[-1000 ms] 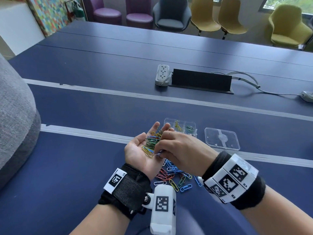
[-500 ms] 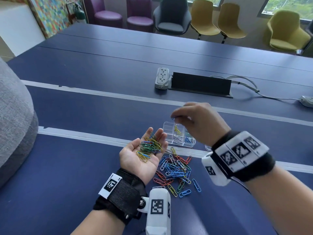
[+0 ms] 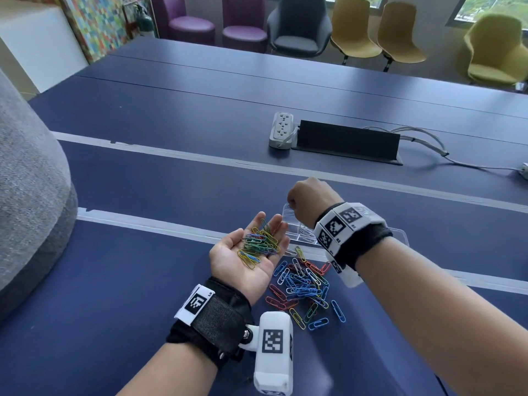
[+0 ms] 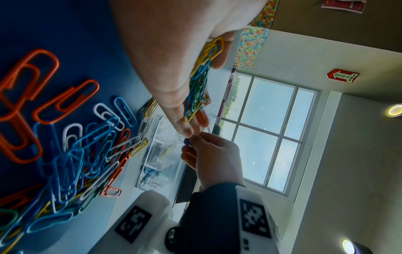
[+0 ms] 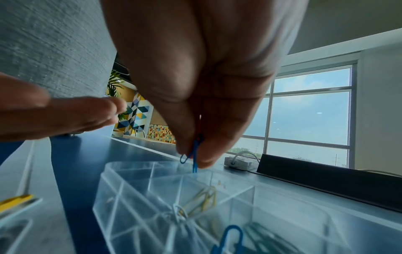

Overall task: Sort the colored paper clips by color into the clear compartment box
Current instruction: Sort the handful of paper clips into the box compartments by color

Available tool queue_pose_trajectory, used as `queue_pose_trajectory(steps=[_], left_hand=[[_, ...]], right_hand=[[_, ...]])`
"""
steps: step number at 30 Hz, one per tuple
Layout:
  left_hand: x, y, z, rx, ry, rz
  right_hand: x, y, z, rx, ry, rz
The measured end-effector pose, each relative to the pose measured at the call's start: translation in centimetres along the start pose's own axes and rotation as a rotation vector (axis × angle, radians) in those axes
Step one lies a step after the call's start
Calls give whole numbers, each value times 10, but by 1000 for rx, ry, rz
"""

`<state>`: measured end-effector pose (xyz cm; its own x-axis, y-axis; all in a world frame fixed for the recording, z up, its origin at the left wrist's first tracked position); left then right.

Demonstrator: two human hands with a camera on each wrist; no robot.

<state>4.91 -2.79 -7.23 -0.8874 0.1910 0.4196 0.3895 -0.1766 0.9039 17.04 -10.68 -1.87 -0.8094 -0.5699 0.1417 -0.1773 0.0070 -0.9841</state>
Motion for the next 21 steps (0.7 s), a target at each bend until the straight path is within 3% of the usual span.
queue_pose_trajectory(steps=[4, 7, 10, 12, 15, 21], left_hand=[[2, 1, -3, -3, -9, 6], [5, 3, -4, -2, -6, 1], [8, 5, -3, -17, 5, 1], [9, 6, -3, -21, 13, 2], [10, 6, -5, -32, 15, 13], [12, 7, -12, -44, 1, 33]], right_hand=[[2, 4, 2, -22, -5, -29], [9, -2, 5, -104, -37, 35], [27, -18, 0, -269, -175, 198], [42, -25, -10, -336, -308, 188], [55, -21, -17, -263, -377, 80], [68, -25, -20, -163, -454, 125]])
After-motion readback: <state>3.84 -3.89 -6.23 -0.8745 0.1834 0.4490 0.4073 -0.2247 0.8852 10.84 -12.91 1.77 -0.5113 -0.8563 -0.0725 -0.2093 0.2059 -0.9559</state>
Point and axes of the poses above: each hand's wrist, its own x-axis away from the middle knuckle, its own y-axis out of the palm, z = x × y, the point moved 5 cm from there along -x, towards the middle knuckle, and after that the axes turned 7 degrees about -y, right-handed, at the moved point
